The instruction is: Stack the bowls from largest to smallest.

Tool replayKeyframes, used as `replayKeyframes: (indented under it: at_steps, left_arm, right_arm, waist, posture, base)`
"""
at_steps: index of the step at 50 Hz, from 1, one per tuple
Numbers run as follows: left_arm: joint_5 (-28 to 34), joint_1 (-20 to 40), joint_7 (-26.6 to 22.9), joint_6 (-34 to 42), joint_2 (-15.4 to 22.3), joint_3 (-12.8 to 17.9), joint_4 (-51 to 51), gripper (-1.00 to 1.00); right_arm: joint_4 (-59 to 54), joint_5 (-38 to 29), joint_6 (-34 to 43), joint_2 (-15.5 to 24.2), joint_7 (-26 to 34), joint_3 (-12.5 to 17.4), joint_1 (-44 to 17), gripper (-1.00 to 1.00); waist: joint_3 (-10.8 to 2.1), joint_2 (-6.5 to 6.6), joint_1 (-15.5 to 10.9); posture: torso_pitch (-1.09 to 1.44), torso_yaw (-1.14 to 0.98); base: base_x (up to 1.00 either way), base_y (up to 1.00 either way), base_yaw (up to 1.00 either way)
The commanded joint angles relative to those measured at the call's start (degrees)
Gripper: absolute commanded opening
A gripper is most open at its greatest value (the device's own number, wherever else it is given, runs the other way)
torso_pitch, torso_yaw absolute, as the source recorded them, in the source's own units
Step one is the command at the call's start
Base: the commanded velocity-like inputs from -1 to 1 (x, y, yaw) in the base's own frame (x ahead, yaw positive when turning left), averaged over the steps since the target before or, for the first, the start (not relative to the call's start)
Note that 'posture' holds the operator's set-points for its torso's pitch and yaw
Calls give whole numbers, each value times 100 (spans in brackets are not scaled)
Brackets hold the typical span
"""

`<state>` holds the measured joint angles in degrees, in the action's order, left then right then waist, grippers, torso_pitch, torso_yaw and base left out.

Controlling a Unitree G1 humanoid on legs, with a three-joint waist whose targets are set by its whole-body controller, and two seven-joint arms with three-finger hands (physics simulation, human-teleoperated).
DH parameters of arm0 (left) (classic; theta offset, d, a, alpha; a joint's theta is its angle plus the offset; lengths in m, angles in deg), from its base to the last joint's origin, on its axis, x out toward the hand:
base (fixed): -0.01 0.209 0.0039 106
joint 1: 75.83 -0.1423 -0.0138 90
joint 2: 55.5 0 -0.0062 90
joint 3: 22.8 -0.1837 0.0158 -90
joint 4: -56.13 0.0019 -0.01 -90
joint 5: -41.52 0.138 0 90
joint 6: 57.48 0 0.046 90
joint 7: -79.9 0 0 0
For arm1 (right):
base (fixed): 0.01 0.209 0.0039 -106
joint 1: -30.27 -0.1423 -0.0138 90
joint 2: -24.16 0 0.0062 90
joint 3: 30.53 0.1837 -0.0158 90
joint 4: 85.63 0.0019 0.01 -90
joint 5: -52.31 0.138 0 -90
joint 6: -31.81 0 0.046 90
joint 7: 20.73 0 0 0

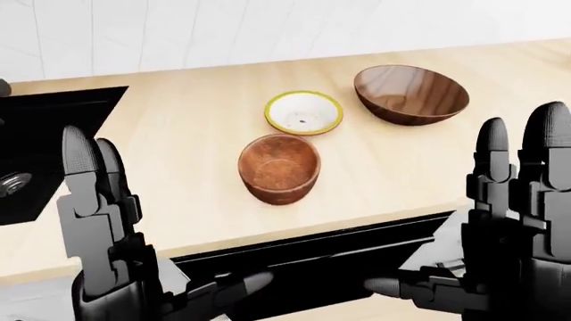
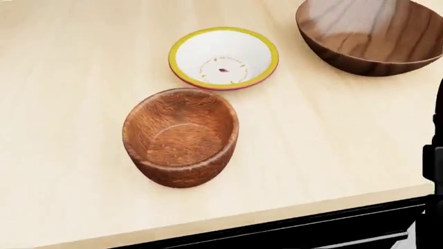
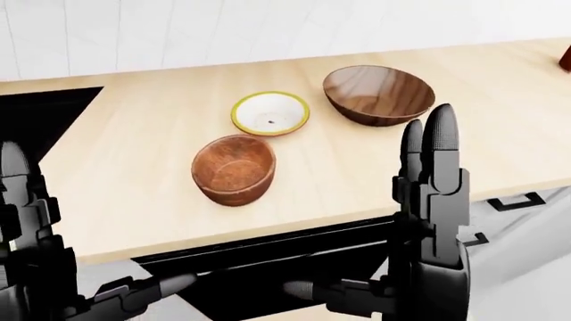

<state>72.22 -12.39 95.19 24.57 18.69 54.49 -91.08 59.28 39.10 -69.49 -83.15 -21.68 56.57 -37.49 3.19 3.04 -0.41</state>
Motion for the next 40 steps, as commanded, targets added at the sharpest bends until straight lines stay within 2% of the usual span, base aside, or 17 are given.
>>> replayKeyframes:
  at_steps: [1,5,7,9,10,11,13,15,19,21,22,23,24,25,28,33,40]
  left_arm:
    - [16,33,9,-167,-18,-43,-279,100]
    - [19,30,-7,-173,-35,-40,-279,100]
    - [26,31,-15,-177,-45,-45,-279,100]
    - [20,42,-24,-167,-50,-42,-279,100]
    - [21,45,-22,-161,-48,-43,-279,100]
    - [25,39,-23,-167,-50,-48,-279,100]
    - [27,48,-15,-151,-38,-52,-279,100]
    - [27,39,-24,-172,-51,-48,-279,100]
    - [31,56,-10,-140,-32,-57,-279,100]
    - [43,57,6,-130,-15,-76,-279,100]
    - [40,55,11,-133,-11,-72,-279,100]
    - [33,57,10,-130,-11,-69,-279,100]
    - [41,57,9,-129,-14,-73,-279,100]
    - [46,55,9,-134,-15,-77,-279,100]
    - [35,52,15,-139,-8,-70,-279,100]
    - [26,57,11,-130,-5,-66,-279,100]
    - [25,57,26,-124,8,-66,-279,100]
  right_arm:
    - [301,10,-139,17,-60,35,-47,100]
    - [302,-18,-114,29,-65,12,-57,100]
    - [315,-19,-93,31,-69,10,-64,100]
    - [315,-19,-80,32,-74,2,-77,100]
    - [313,-27,-73,35,-75,-2,-80,100]
    - [327,-25,-72,36,-77,-4,-72,100]
    - [296,-5,-90,40,-80,13,-78,100]
    - [296,-11,-102,40,-78,14,-75,100]
    - [281,-3,-96,36,-74,20,-88,100]
    - [264,-11,-57,20,-97,39,-114,100]
    - [238,103,-105,23,-104,115,-114,100]
    - [235,128,-126,15,-97,145,-101,100]
    - [242,136,-104,5,-79,142,-110,100]
    - [260,123,-143,1,-67,105,-82,100]
    - [234,115,-152,7,-52,96,-87,100]
    - [236,98,-139,11,-43,83,-91,100]
    - [228,106,-162,8,-37,95,-87,100]
  waist:
    - [-30,-10,-10]
    - [-13,-190,-18]
    - [-11,-321,-36]
    - [-56,-538,-44]
    - [-111,-724,-27]
    - [-72,-497,57]
    - [-21,-570,68]
    - [-62,-530,96]
    - [26,-339,105]
    - [25,-163,124]
    - [-18,25,162]
    - [-194,154,151]
    - [-94,-102,117]
    - [-86,-127,108]
    - [-105,-374,101]
    - [-272,-357,52]
    - [-295,-337,49]
  posture:
    - [0,0]
    - [0,0]
    - [0,0]
    - [0,0]
    - [0,0]
    - [0,0]
    - [0,0]
    - [0,0]
    - [0,0]
    - [0,0]
    - [0,0]
    - [0,0]
    - [0,0]
    - [0,0]
    - [0,0]
    - [0,0]
    - [0,0]
  base:
    - [16,11,0]
    - [15,12,0]
    - [14,12,0]
    - [16,11,0]
    - [15,12,0]
    - [16,12,0]
    - [15,11,0]
    - [15,12,0]
    - [15,12,0]
    - [15,5,0]
    - [0,0,0]
    - [0,0,0]
    - [0,0,0]
    - [0,0,0]
    - [0,0,0]
    - [0,0,0]
    - [0,0,0]
